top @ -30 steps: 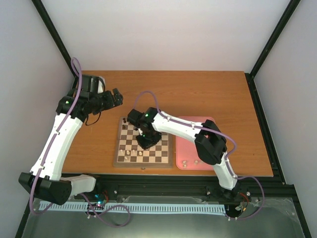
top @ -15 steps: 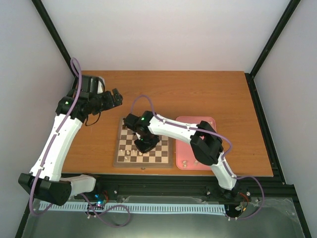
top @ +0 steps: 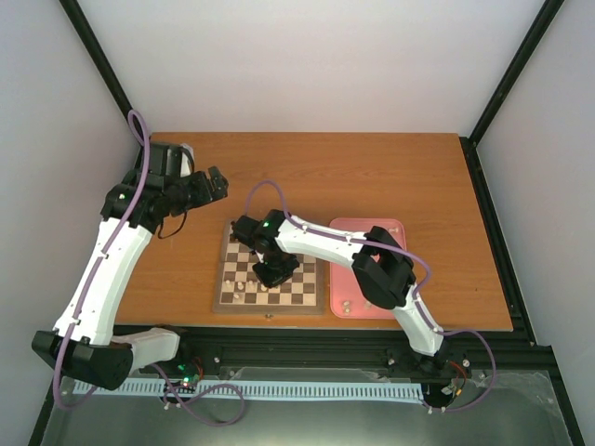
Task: Set up the chess pieces on the board
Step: Place the chess piece on the chessboard.
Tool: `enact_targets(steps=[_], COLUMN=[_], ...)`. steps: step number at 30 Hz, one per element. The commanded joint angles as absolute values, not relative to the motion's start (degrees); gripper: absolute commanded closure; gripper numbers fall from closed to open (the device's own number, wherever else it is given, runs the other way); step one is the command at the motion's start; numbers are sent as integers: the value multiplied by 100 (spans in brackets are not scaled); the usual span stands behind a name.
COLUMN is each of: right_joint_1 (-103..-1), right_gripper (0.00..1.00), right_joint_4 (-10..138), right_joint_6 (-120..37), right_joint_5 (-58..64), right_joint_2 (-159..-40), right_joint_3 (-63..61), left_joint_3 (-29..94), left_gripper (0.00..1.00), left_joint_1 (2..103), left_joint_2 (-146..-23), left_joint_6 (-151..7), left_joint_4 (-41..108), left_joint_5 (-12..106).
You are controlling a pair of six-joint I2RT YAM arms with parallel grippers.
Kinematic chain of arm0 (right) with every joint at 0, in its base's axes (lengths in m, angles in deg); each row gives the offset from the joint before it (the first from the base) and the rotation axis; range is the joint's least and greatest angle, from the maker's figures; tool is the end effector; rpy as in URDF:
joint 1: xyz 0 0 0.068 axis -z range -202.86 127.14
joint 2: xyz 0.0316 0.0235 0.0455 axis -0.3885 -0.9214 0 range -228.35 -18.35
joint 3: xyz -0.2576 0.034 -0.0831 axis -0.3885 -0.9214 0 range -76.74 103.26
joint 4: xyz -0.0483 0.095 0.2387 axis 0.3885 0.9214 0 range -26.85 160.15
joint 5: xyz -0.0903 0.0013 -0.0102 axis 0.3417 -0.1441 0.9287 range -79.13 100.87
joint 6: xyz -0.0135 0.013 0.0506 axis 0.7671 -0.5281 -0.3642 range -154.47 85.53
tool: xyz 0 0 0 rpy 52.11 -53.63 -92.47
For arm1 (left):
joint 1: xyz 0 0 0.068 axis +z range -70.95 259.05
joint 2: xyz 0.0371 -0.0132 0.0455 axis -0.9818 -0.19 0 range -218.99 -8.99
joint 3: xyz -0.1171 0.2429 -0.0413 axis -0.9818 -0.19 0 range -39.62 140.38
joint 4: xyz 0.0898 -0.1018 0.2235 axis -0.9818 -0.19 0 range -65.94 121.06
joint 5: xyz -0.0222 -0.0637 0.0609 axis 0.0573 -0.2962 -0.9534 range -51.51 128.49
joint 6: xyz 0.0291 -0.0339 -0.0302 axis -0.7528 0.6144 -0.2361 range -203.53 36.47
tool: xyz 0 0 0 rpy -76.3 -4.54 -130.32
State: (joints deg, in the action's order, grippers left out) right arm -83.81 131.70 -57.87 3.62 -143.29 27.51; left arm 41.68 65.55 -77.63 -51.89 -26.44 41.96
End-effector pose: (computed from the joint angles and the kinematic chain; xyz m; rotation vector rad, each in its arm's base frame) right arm 0.2014 0.3720 0.1901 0.9868 -2.8990 -0.1572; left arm 0.2206 -0.0552 0.3943 -0.3482 2.3725 -0.4498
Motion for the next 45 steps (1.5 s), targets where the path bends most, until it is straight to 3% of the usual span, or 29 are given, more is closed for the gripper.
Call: enact_targets(steps=[1, 16, 23, 45], right_joint_1=[-8430, -8467, -8465, -8229], right_gripper=[94, 92, 74, 61], right_joint_4=[13177, 13239, 13216, 13389], right_joint_6=[-5880, -5890, -5884, -6054], right_joint_5=[428, 388, 509, 1021], right_joint_2=[-14454, -14543, -14416, -13581], right_joint_3=[2914, 3003, 2975, 3077], left_joint_3=[4170, 4107, 4124, 4174], left_gripper=[0, 0, 0, 0], left_joint_1=[6593, 6596, 6595, 6595], left_joint_2=[-7619, -7565, -7572, -7684], left_joint_6=[-5318, -5352, -5354, -5303], left_joint_4=[-2778, -2783, -2780, -2698], left_joint_5=[4149, 4146, 4143, 4192])
